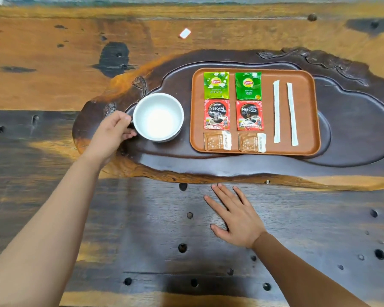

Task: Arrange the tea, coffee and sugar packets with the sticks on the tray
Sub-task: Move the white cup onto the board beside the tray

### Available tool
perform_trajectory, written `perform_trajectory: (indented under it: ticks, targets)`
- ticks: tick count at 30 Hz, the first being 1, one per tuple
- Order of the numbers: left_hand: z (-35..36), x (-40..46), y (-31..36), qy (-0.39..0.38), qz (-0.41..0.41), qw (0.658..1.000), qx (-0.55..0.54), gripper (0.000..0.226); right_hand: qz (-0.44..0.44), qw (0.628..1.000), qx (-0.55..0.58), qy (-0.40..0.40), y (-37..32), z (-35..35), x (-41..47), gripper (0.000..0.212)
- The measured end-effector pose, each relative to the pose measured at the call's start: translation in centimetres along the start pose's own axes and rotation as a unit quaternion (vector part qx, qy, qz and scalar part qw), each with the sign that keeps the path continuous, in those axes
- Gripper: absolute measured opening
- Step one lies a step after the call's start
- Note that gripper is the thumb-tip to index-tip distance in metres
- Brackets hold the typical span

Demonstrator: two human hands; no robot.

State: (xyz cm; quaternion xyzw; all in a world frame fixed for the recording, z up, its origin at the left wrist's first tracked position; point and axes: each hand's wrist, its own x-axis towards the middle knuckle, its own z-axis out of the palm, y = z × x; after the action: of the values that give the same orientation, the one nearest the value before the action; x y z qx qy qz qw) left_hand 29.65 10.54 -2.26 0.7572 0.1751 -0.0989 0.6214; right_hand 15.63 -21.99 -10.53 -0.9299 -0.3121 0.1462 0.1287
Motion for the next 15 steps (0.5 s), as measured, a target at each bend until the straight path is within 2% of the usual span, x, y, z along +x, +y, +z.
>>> perform_trajectory:
  ticks: [15]
  targets:
    - [1.4, 4.0, 1.2, -0.036, -0.003, 0.999, -0.006, 0.026, 0.001, 1.000, 0.006, -0.001, 0.1, 0.2, 0.1, 0.068]
